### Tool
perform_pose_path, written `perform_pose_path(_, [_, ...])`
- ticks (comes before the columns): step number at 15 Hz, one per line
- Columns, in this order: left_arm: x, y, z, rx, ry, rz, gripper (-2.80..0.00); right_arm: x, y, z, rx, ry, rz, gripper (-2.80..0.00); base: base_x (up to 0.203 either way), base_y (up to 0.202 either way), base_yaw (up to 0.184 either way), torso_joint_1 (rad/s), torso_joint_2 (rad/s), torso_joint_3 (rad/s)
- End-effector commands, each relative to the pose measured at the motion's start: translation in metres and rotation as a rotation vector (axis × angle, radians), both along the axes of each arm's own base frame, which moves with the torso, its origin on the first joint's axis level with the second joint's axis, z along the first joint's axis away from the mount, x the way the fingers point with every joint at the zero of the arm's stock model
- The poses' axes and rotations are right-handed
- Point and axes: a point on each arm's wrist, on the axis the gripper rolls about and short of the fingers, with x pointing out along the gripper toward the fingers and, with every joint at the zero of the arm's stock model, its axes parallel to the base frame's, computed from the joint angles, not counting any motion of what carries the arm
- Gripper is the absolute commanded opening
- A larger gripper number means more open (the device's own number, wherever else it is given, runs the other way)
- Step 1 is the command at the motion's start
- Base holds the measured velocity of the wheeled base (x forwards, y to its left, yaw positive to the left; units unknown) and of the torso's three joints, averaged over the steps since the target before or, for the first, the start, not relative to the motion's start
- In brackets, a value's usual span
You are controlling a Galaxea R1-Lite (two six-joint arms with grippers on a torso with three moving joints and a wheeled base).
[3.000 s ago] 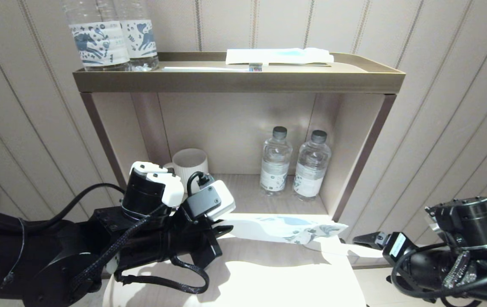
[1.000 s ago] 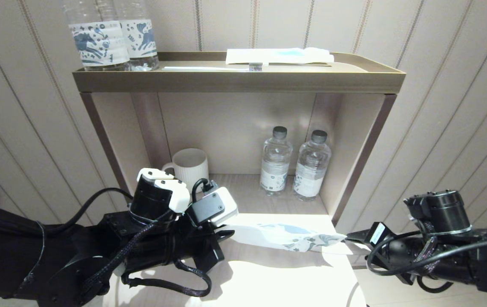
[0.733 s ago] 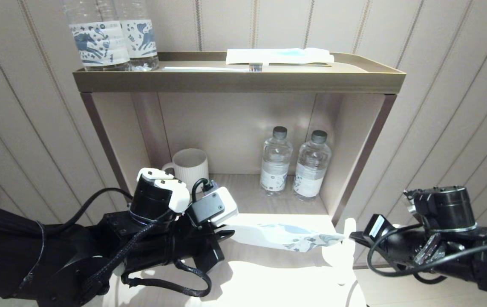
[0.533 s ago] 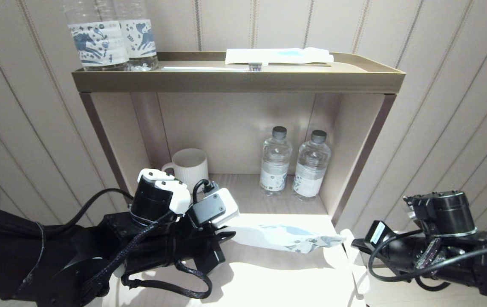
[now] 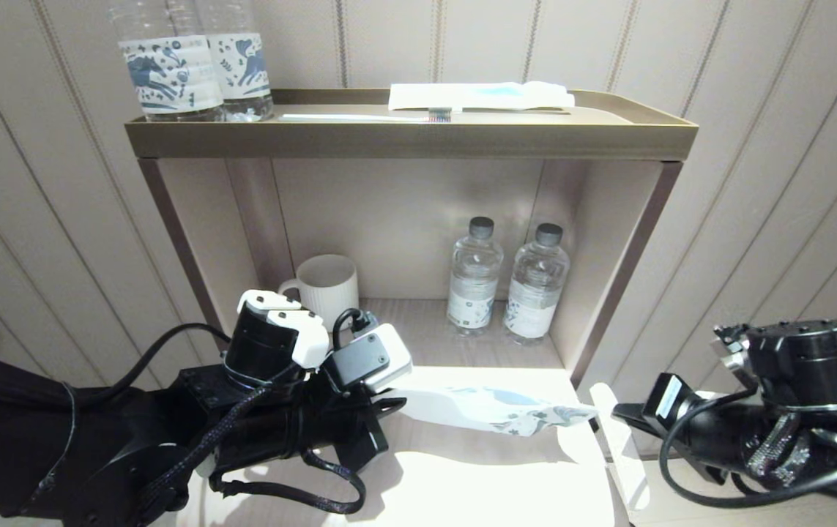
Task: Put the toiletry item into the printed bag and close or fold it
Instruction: Place the comb into the storage bag
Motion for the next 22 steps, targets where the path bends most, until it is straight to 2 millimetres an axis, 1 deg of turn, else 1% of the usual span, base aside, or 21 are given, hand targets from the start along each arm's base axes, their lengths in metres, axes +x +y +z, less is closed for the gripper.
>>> perform_pose_path(1, [-0.001, 0.000, -0.001, 0.002, -0.002, -0.004, -2.80, -0.010, 0.003, 0.014, 0.013, -0.055, 0.026, -2.80, 0.000, 0.000, 0.000, 0.000, 0.00, 0.000])
perform_pose_path(2, [-0.001, 0.000, -0.002, 0.005, -0.004, -0.003, -2.80, -0.018, 0.004, 0.022, 0.011, -0.074, 0.051, -2.80, 0.000, 0.000, 0.000, 0.000, 0.00, 0.000])
perform_pose_path(3, [-0.001, -0.001, -0.001, -0.002, -0.014, -0.001, -2.80, -0.028, 0.005, 0.035, 0.011, -0.088, 0.070, -2.80, 0.000, 0.000, 0.000, 0.000, 0.00, 0.000])
perform_pose_path(6, [0.001, -0.002, -0.004, -0.005, -0.022, 0.004, -2.80, -0.049, 0.002, 0.088, -0.003, -0.057, 0.099, -2.80, 0.000, 0.000, 0.000, 0.000, 0.00, 0.000])
perform_pose_path(8, [0.005, -0.006, -0.009, 0.012, -0.048, 0.055, -2.80, -0.065, 0.001, 0.125, 0.007, -0.068, 0.133, -2.80, 0.000, 0.000, 0.000, 0.000, 0.00, 0.000])
perform_pose_path(10, [0.010, -0.016, -0.014, -0.006, -0.114, 0.100, -2.80, -0.072, 0.007, 0.151, 0.007, -0.044, 0.191, -2.80, 0.000, 0.000, 0.000, 0.000, 0.00, 0.000])
perform_pose_path(11, [0.011, -0.021, -0.015, -0.029, -0.156, 0.118, -2.80, -0.069, 0.014, 0.158, -0.002, -0.007, 0.231, -2.80, 0.000, 0.000, 0.000, 0.000, 0.00, 0.000])
perform_pose_path(12, [0.012, -0.026, -0.016, -0.049, -0.196, 0.136, -2.80, -0.061, 0.027, 0.160, -0.017, 0.048, 0.282, -2.80, 0.000, 0.000, 0.000, 0.000, 0.00, 0.000])
perform_pose_path(14, [0.013, -0.031, -0.016, -0.059, -0.224, 0.155, -2.80, -0.038, 0.052, 0.156, -0.049, 0.148, 0.344, -2.80, 0.000, 0.000, 0.000, 0.000, 0.00, 0.000])
perform_pose_path(16, [0.013, -0.031, -0.015, -0.063, -0.229, 0.160, -2.80, -0.016, 0.073, 0.158, -0.025, 0.232, 0.425, -2.80, 0.000, 0.000, 0.000, 0.000, 0.00, 0.000])
perform_pose_path(18, [0.014, -0.032, -0.014, -0.060, -0.236, 0.177, -2.80, -0.003, 0.085, 0.168, 0.005, 0.281, 0.482, -2.80, 0.000, 0.000, 0.000, 0.000, 0.00, 0.000])
perform_pose_path(19, [0.014, -0.032, -0.015, -0.058, -0.235, 0.178, -2.80, 0.000, 0.089, 0.173, 0.010, 0.294, 0.498, -2.80, 0.000, 0.000, 0.000, 0.000, 0.00, 0.000])
perform_pose_path(20, [0.015, -0.032, -0.016, -0.056, -0.233, 0.178, -2.80, 0.002, 0.095, 0.174, 0.008, 0.318, 0.519, -2.80, 0.000, 0.000, 0.000, 0.000, 0.00, 0.000])
perform_pose_path(22, [0.015, -0.032, -0.017, -0.054, -0.232, 0.178, -2.80, 0.010, 0.103, 0.165, -0.001, 0.364, 0.524, -2.80, 0.000, 0.000, 0.000, 0.000, 0.00, 0.000])
